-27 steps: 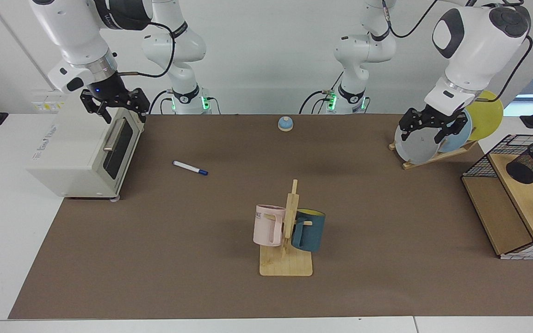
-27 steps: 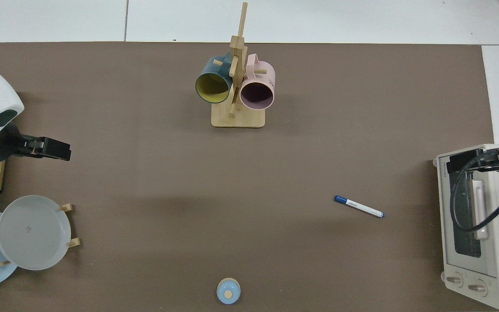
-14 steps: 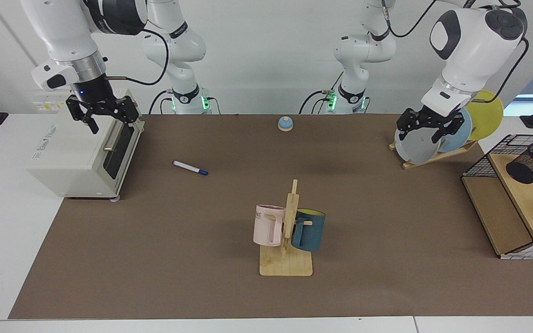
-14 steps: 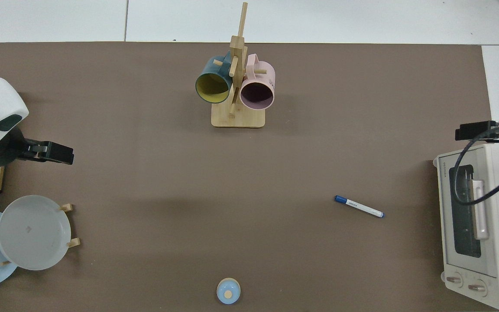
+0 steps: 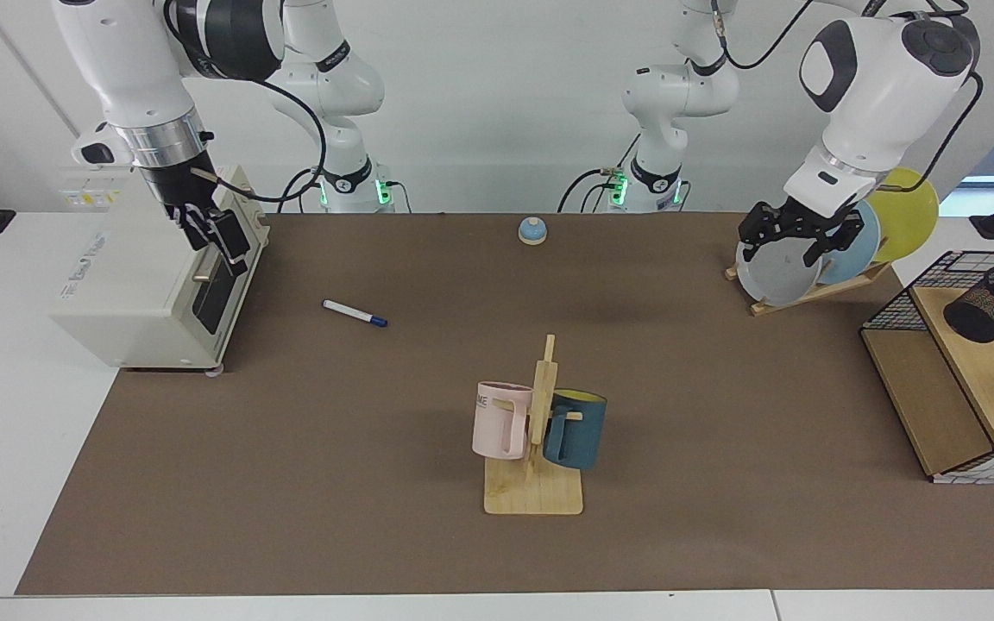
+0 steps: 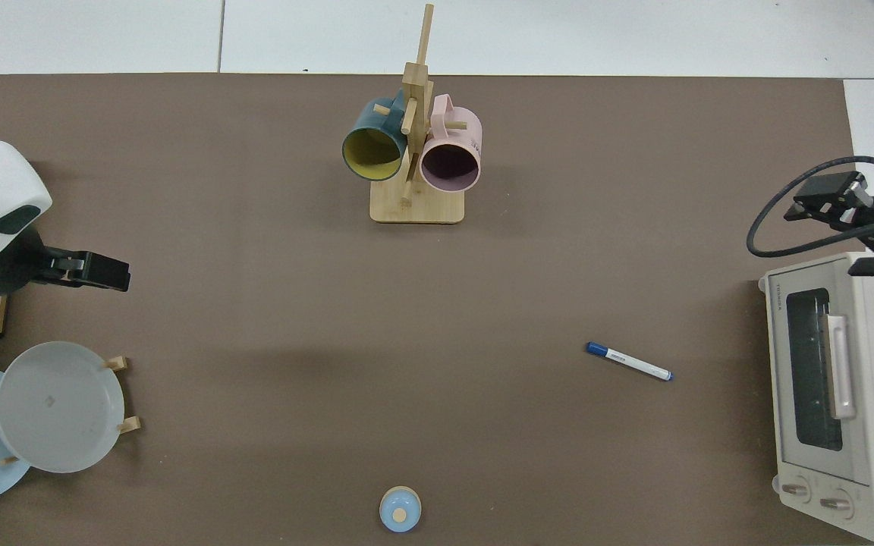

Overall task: Put markers into pen holder
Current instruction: 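Move the right gripper down toward the white marker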

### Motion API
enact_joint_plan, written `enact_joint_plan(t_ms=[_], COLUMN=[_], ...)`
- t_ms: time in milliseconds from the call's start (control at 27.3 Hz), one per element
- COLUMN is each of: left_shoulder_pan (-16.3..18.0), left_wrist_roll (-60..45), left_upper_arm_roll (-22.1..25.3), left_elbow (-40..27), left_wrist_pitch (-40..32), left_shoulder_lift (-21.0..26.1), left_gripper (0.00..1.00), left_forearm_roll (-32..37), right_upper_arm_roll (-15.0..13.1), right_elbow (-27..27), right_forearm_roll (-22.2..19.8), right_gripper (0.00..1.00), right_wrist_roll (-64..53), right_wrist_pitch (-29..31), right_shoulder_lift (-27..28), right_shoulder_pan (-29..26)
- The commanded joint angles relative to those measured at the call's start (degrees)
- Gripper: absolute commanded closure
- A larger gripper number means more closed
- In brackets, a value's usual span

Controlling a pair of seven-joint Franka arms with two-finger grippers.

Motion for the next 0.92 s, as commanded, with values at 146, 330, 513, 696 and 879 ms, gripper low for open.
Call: enact_joint_plan(t_ms=[146,330,513,696,879], left_shoulder_pan=[0.9,0.9,0.8,0.8,0.8], left_wrist_roll=[0.7,1.1,1.8,1.9,1.8], left_upper_arm_roll=[-0.3,-0.3,-0.3,-0.3,-0.3], left_elbow=[-2.8,-3.7,-4.8,-5.2,-5.3], left_wrist_pitch=[1.5,1.7,2.7,2.9,2.9], left_shoulder_lift=[-2.1,-2.5,-3.2,-3.3,-3.3], left_gripper=[0.0,0.0,0.0,0.0,0.0], left_forearm_roll=[-0.9,-0.8,-0.8,-0.8,-0.8], right_upper_arm_roll=[0.5,0.5,0.6,0.5,0.5], right_elbow=[-5.0,-9.0,-11.0,-12.6,-12.6], right_forearm_roll=[0.2,0.2,0.2,0.4,4.3], right_gripper=[0.0,0.0,0.02,0.11,0.0], right_wrist_roll=[24.4,28.9,43.0,53.6,54.2], right_wrist_pitch=[-8.6,-8.8,-8.8,-7.4,-7.3], right_shoulder_lift=[-4.5,-7.3,-7.5,-8.2,-8.2], right_shoulder_pan=[0.2,0.3,0.3,1.8,2.5])
